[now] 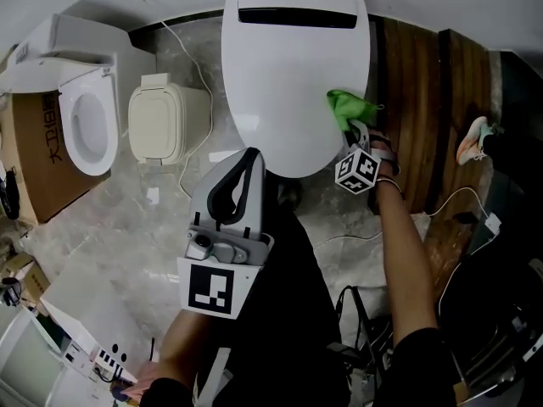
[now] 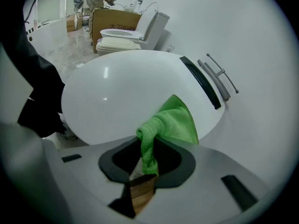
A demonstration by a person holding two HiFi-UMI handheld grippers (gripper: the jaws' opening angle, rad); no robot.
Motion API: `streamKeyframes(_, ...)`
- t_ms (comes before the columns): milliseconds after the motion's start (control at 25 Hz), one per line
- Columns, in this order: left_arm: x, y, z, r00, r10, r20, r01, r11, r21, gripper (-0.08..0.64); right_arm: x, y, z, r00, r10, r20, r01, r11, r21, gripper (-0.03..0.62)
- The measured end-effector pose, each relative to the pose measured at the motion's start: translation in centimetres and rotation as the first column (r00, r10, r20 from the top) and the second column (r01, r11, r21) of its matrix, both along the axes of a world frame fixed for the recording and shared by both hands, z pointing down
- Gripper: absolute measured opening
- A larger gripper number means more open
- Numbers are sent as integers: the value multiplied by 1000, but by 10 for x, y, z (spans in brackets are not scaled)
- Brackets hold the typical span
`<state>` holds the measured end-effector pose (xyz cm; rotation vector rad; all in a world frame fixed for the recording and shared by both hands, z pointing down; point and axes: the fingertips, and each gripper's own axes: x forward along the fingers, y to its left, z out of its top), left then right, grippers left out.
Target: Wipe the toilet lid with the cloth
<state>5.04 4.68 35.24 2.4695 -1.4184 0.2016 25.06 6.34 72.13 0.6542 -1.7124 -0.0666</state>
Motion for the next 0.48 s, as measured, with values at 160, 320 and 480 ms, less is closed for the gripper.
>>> streamKeyframes(160, -7, 15, -5, 1000, -17, -2, 17, 1000, -4, 9, -12, 33, 4, 999, 31, 15, -30, 999, -29, 94)
streamKeyframes(320, -12, 30, -9, 1000, 6, 8, -6, 1000, 0, 9, -27, 64, 8, 997, 70, 35, -68, 996, -55, 92)
streamKeyframes(480, -23, 39, -8, 999, 33, 16, -32, 999, -22, 9, -45, 99, 11, 988, 136, 69, -131, 989, -74, 92)
